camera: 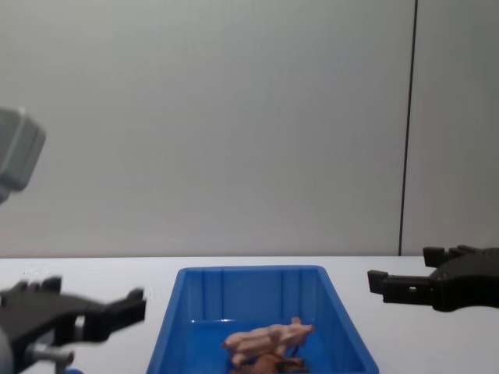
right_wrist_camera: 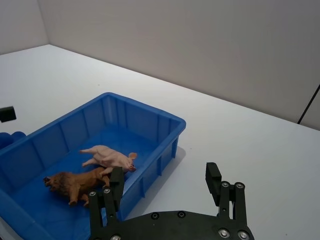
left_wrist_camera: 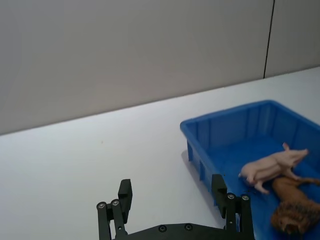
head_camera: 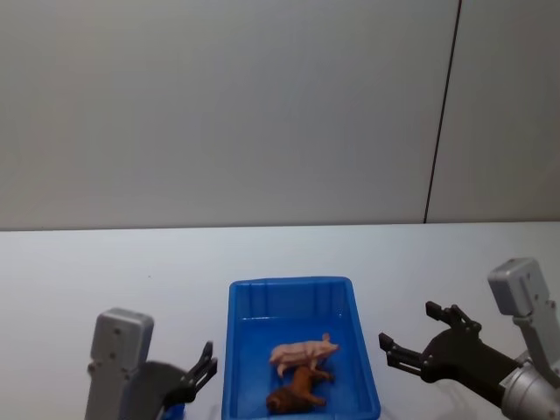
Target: Pick up the two dolls from the table and place them into the box.
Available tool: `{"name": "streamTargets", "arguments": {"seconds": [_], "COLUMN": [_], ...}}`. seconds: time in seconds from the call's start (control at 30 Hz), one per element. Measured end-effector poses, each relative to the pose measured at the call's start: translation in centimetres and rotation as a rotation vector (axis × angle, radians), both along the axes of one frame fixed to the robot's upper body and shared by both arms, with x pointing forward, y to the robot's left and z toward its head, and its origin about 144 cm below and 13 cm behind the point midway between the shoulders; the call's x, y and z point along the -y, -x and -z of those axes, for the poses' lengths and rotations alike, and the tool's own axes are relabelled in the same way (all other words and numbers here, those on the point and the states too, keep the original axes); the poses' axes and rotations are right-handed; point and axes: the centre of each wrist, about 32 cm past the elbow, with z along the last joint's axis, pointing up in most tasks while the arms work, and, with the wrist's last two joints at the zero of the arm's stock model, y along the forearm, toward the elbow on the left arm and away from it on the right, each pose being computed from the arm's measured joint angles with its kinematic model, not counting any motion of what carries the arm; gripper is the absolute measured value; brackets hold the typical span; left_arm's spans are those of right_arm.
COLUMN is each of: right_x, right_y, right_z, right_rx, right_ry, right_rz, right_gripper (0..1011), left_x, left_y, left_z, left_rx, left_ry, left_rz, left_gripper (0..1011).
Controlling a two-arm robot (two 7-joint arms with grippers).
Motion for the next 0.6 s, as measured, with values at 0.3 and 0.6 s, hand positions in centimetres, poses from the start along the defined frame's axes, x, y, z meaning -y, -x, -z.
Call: {"name": "streamTargets", "arguments": {"seconds": [0.3, 0.6], "right_x": [0.1, 0.1], "right_y": [0.1, 0.1], "right_z": [0.0, 0.0], "right_rx": [0.001, 0.002], "right_ry": [0.0, -0.001], "right_rz": [0.001, 0.002], "right_gripper": [1001, 1001], "left_x": [-0.7, -1.1], "left_y": [1.2, 1.2], "left_z": [2.0, 3.4], "left_rx": [-0.091, -0.143], "left_ry": [0.017, 0.021], "left_rz": [-0.044, -0.037], "left_gripper": [1001, 1001]}}
